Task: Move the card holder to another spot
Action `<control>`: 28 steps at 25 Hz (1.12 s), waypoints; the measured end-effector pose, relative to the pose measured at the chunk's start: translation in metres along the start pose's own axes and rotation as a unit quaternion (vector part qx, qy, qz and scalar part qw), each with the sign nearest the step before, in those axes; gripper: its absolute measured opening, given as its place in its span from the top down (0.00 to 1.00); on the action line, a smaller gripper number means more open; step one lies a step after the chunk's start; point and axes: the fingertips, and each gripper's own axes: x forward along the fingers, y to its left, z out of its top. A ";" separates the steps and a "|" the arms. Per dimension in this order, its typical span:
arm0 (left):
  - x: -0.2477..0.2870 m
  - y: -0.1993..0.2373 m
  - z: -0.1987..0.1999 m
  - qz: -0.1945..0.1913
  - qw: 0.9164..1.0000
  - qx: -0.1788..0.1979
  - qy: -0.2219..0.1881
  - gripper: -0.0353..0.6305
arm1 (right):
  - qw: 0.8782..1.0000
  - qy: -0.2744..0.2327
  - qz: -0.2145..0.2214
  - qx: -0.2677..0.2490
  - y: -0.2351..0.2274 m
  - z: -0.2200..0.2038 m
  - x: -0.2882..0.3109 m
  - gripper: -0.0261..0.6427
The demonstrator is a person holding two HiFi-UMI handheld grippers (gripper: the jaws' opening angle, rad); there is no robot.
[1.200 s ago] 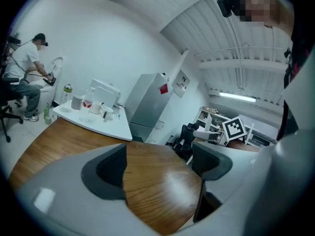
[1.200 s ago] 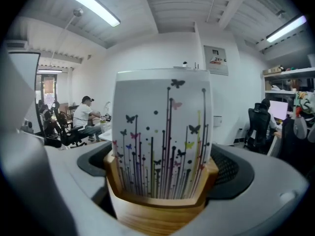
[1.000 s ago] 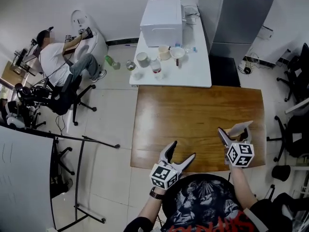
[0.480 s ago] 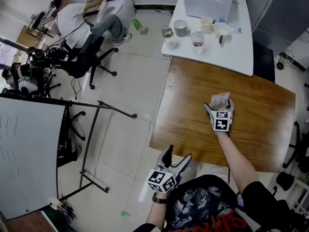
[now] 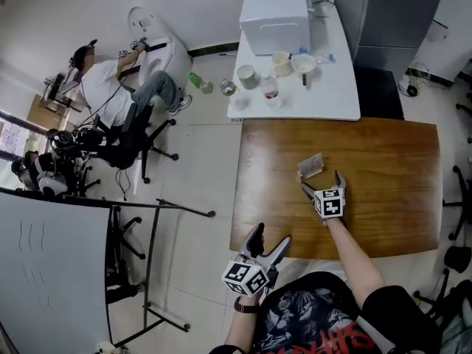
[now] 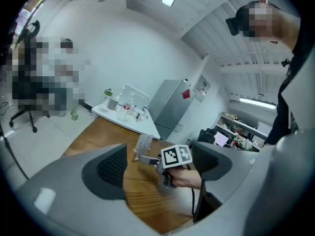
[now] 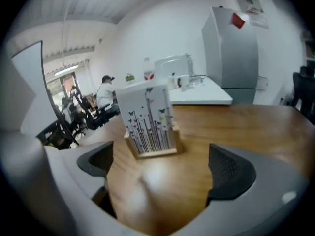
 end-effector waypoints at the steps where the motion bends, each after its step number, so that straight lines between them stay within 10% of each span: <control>1: 0.010 -0.011 -0.001 -0.019 1.000 0.006 0.009 0.32 | 0.999 -0.020 -0.005 0.028 -0.014 -0.009 -0.034 0.10; 8: 0.063 -0.085 -0.012 -0.126 0.990 0.034 0.061 0.32 | 0.987 -0.114 -0.004 0.113 -0.089 -0.047 -0.299 0.94; 18: 0.113 -0.235 -0.029 -0.244 0.962 0.084 0.093 0.32 | 0.960 -0.264 -0.054 0.078 -0.140 0.059 -0.401 0.94; 28: 0.103 -0.286 -0.062 -0.266 0.955 0.085 0.098 0.32 | 0.968 -0.240 -0.018 0.076 -0.137 0.057 -0.388 0.94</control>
